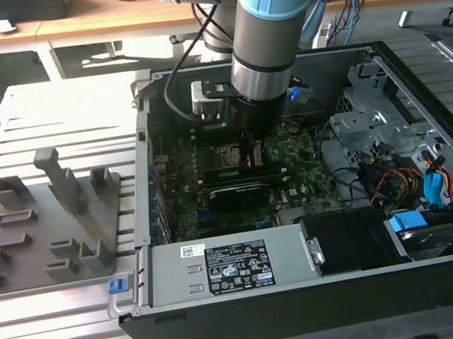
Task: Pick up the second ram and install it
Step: 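Insert the second ram into the second slot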
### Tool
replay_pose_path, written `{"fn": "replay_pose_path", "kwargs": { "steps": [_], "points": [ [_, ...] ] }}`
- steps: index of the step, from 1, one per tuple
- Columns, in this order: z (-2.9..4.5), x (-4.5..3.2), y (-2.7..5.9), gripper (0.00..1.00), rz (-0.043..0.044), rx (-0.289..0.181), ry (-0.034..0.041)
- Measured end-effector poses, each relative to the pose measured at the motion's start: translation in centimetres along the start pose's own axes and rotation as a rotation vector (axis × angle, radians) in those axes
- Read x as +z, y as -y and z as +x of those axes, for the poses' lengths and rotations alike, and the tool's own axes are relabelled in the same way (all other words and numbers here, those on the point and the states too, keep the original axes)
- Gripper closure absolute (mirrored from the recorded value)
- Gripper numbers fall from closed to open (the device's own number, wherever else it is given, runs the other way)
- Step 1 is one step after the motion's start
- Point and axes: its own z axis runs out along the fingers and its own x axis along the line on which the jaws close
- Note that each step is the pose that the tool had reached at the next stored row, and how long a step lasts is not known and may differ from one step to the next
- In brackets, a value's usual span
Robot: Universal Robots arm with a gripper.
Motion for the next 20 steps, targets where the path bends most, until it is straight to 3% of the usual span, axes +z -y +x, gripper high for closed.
{"fn": "replay_pose_path", "kwargs": {
  "steps": [4, 6, 20],
  "points": [
    [-0.03, -0.24, -0.02, 0.86, 0.0059, -0.001, 0.0019],
    [-0.04, -0.94, -0.11, 0.86, 0.008, 0.0, 0.0007],
    [0.05, -0.44, -0.06, 0.86, 0.0081, 0.0, -0.0004]
  ]
}}
